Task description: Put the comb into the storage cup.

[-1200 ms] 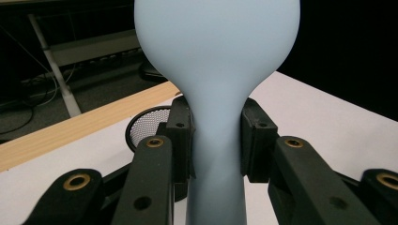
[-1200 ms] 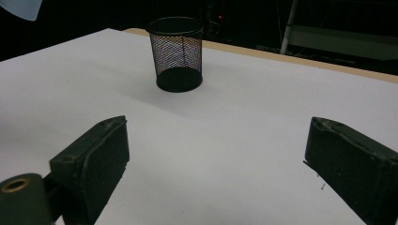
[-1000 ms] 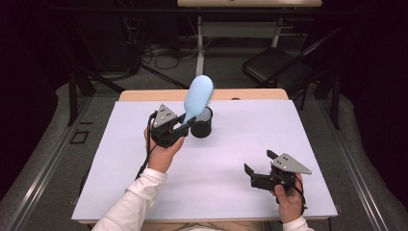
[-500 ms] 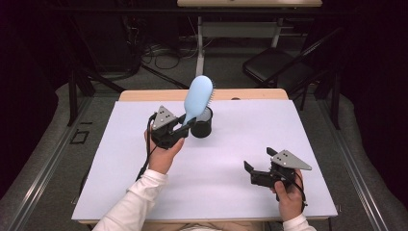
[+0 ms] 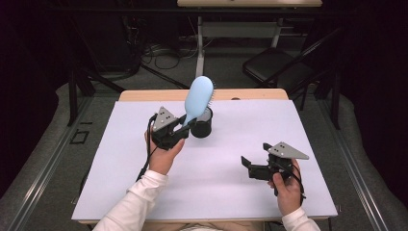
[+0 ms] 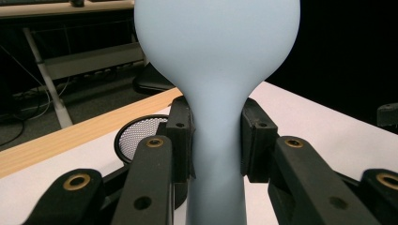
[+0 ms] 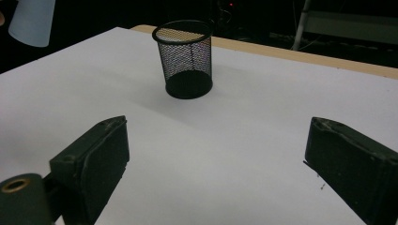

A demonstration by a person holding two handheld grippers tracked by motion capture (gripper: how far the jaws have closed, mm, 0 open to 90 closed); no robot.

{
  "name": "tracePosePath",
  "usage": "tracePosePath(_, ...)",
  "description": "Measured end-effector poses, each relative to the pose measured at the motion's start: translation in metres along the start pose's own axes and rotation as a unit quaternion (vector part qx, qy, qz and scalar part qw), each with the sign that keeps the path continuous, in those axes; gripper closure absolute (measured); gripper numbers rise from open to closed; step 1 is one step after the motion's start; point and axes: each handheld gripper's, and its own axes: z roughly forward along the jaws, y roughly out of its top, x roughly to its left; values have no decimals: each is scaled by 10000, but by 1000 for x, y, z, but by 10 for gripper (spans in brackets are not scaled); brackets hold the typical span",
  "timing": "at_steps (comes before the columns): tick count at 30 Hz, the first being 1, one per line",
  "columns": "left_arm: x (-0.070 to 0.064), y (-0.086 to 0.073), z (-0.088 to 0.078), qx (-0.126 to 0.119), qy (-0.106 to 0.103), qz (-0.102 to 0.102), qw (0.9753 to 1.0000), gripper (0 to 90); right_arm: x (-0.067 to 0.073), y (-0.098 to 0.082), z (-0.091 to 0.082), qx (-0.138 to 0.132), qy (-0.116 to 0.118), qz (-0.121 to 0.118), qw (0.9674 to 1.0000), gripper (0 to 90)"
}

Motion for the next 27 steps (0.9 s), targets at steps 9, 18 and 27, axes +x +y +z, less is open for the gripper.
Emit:
tracePosePath(9,1,-2,-1,14,40,8,10000,695,-4,17,9,108,171,208,9996,64)
tracePosePath(18,1,-4,-3,10,46,5,10000,695,-7,22,20,269,202,327,9989,69)
tracePosePath(27,3,-6,-3,22,49,-15,10000,696,-13,32,31,591,397,540,9960,81)
